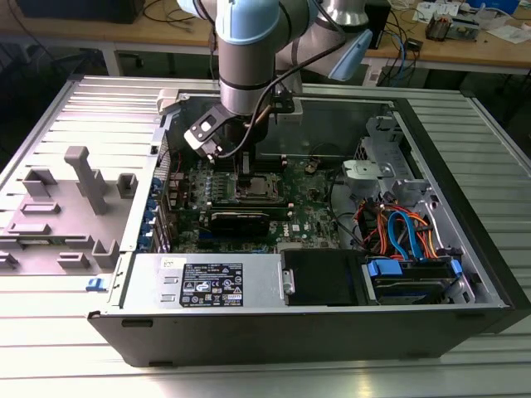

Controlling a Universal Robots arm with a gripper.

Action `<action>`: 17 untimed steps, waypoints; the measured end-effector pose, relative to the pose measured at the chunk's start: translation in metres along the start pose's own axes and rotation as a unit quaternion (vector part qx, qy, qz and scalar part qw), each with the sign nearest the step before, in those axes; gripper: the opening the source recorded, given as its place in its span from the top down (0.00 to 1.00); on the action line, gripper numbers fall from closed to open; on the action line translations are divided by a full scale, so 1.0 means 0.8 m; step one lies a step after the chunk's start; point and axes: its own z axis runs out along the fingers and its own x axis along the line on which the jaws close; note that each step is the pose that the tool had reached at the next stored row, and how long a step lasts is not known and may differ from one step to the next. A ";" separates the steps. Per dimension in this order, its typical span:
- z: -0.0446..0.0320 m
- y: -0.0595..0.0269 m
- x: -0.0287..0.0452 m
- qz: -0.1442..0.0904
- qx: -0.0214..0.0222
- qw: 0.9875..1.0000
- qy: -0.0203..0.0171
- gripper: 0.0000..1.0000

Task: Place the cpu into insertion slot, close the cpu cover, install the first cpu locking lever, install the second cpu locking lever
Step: 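Close the cpu cover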

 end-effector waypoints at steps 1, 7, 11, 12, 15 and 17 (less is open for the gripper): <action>-0.0017 0.000 0.0004 0.000 -0.001 1.000 0.001 0.89; -0.0108 -0.002 0.0003 0.000 -0.001 1.000 -0.002 0.89; -0.0057 -0.008 0.0005 -0.001 -0.001 1.000 -0.002 0.89; -0.0031 -0.008 0.0005 -0.001 -0.001 1.000 -0.002 0.89; -0.0066 -0.008 0.0006 -0.001 -0.001 1.000 -0.002 0.89; -0.0109 -0.008 0.0006 -0.001 -0.001 1.000 -0.002 0.89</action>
